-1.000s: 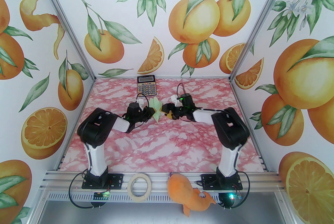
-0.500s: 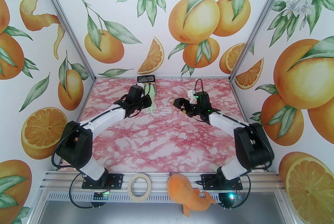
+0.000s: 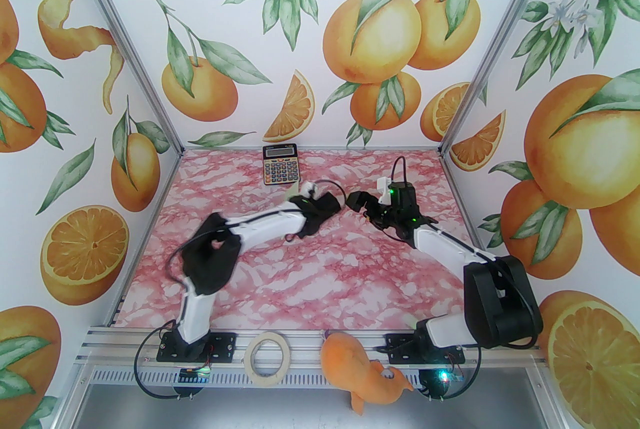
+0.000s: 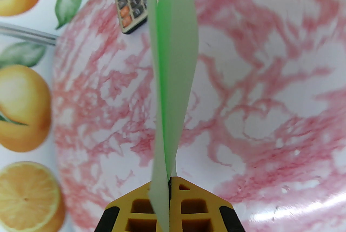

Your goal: Fold a paper plane with a square sheet of paper (fold left side to right side)

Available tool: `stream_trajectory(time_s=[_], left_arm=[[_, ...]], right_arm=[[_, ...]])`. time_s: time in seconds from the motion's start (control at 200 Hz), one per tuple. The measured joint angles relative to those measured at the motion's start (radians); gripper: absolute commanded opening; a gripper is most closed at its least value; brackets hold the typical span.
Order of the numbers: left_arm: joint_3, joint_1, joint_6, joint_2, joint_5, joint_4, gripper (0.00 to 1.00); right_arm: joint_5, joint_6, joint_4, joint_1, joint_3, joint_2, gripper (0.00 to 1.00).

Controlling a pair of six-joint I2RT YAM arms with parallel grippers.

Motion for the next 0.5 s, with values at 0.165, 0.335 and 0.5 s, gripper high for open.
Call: stream_trajectory(time_s=[0.165,0.335,0.5], left_arm=[[0.031,-0.029,-0.025,0.087,-0.009,-0.037,0.12],[0.058,-0.042,-0.035,0.119,0.030,-0.040,0.27],[0.058,-0.050,-0.038,0.132,0.145,-0.002,0.43]], right_arm=[[0.029,-0.007,-0.026,-0.011,-0.018,-0.009,1.00],[0.043,-0.011,-0.039,-0.013,-0.022,-0.010,1.00],[0.045,-0.015,-0.049,-0.013,-0.022,-0.010,1.00]])
